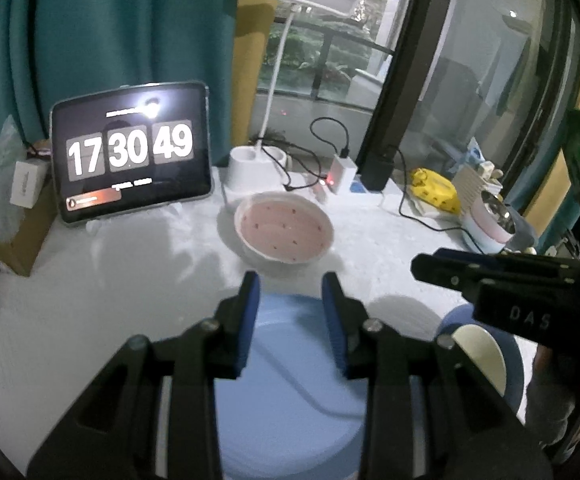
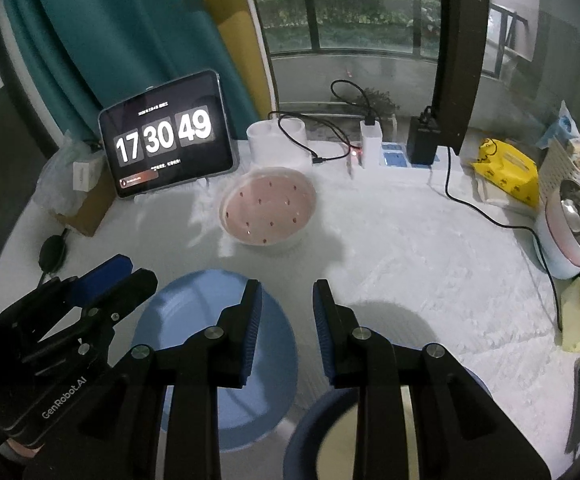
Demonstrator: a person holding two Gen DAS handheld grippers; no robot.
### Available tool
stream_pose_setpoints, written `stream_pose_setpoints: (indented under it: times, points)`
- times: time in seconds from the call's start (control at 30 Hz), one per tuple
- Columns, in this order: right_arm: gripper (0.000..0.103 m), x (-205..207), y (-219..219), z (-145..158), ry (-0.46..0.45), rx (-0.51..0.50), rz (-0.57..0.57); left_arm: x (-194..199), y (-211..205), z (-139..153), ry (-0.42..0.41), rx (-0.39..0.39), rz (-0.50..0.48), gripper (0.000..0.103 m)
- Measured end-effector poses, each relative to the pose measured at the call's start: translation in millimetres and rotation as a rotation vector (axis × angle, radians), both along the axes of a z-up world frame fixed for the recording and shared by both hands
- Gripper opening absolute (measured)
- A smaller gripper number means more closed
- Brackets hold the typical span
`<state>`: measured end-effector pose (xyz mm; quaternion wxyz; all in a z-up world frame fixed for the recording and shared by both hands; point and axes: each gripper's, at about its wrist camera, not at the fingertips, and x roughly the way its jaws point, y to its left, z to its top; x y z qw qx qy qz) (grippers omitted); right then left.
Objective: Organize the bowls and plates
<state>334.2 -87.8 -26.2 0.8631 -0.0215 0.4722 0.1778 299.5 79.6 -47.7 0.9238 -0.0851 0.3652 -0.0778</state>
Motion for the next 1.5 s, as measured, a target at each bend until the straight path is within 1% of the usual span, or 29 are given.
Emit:
stream_pose_setpoints:
  times: [0.27, 0.6, 0.63, 0.67, 0.7, 0.8, 0.87, 1.03, 1.3, 1.4, 1.43, 1.5]
  points:
    - [0.028, 24, 18, -10, 0.018, -0.006, -0.021, 27, 21, -6, 0.005, -0.025, 0.001, 0.034]
    - [0.028, 64, 31, -34, 0.069, 0.007, -0.090, 70, 37, -26, 0.051, -0.051, -0.005, 0.034]
    - [0.028, 69, 32, -37, 0.077, 0.004, -0.099, 75, 37, -29, 0.061, -0.055, -0.007, 0.036]
    - [0.028, 73, 31, -41, 0.085, 0.007, -0.109, 79, 38, -32, 0.069, -0.060, -0.009, 0.048]
    - [0.028, 77, 32, -44, 0.093, 0.010, -0.118, 84, 39, -35, 0.075, -0.072, -0.013, 0.050]
    - [0.028, 89, 33, -55, 0.117, 0.012, -0.142, 99, 38, -45, 0.106, -0.074, -0.017, 0.050]
    - [0.028, 96, 34, -63, 0.127, 0.010, -0.153, 109, 36, -51, 0.121, -0.060, -0.024, 0.050]
    - [0.028, 111, 35, -83, 0.172, 0.013, -0.185, 132, 33, -69, 0.195, -0.053, -0.009, 0.050]
    - [0.029, 125, 34, -106, 0.222, 0.006, -0.213, 147, 27, -88, 0.250, -0.060, -0.005, 0.049]
    - [0.029, 127, 35, -109, 0.220, 0.004, -0.216, 149, 25, -93, 0.260, -0.052, -0.013, 0.048]
    - [0.029, 127, 36, -109, 0.219, 0.002, -0.215, 149, 26, -95, 0.264, -0.064, -0.011, 0.048]
    - [0.029, 127, 39, -112, 0.221, 0.002, -0.208, 150, 28, -97, 0.262, -0.071, 0.002, 0.043]
